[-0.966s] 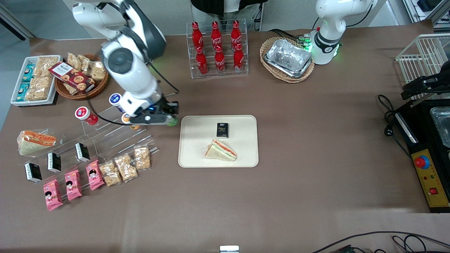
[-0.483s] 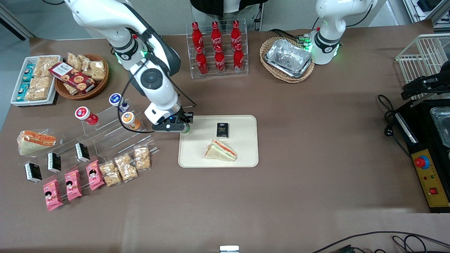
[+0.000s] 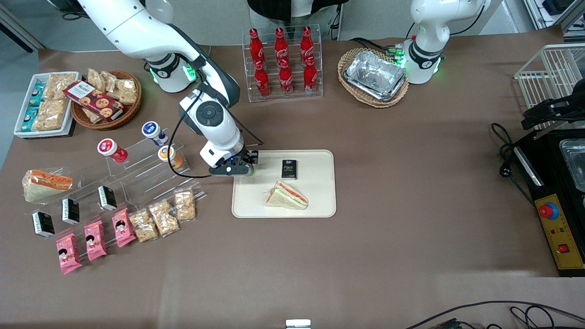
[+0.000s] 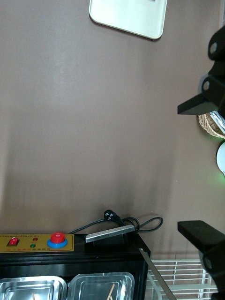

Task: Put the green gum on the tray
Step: 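Lower the gum bottle onto the tray beside the black packet and release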

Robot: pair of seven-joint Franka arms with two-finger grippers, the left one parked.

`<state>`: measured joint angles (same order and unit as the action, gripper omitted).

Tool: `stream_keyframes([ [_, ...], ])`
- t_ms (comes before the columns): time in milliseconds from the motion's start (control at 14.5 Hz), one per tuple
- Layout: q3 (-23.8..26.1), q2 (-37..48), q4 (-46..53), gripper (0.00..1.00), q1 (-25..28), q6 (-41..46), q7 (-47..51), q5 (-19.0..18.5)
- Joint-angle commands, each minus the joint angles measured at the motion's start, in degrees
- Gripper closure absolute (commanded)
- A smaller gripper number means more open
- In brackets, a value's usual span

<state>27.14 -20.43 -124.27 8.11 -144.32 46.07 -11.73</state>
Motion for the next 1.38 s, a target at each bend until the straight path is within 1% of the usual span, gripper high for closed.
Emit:
stream_keyframes([
  [0,0.0,-2.1,0.4,0.63,0.3,-2.3,1.9,-1.7],
  [138,0.0,-2.9,0.4,0.61,0.3,-3.2,1.9,-1.7],
  [207,0.0,-3.6,0.6,0.57,0.3,-3.3,1.9,-1.6],
  [276,0.0,-4.1,0.8,0.5,0.3,-3.6,1.9,-1.6],
  [345,-0.1,-4.3,1.0,0.49,0.2,-3.7,1.9,-1.6],
  [552,-0.2,-4.6,1.2,0.14,0.2,-3.7,1.9,-1.6],
  [621,-0.2,-4.5,1.4,0.04,0.0,-3.7,1.8,-1.6],
  [690,-0.2,-4.4,1.6,0.0,-0.4,-3.5,1.3,-1.6],
  [828,-0.2,-1.6,1.6,0.0,-1.1,-2.9,0.3,-1.6],
  [966,-0.1,3.1,1.9,0.0,-2.0,1.6,0.0,-1.5],
  [1103,-0.2,7.3,5.3,0.0,-2.7,10.3,-1.4,-1.3],
  [1310,-0.2,10.6,14.7,0.0,-5.6,26.8,-6.2,0.2],
])
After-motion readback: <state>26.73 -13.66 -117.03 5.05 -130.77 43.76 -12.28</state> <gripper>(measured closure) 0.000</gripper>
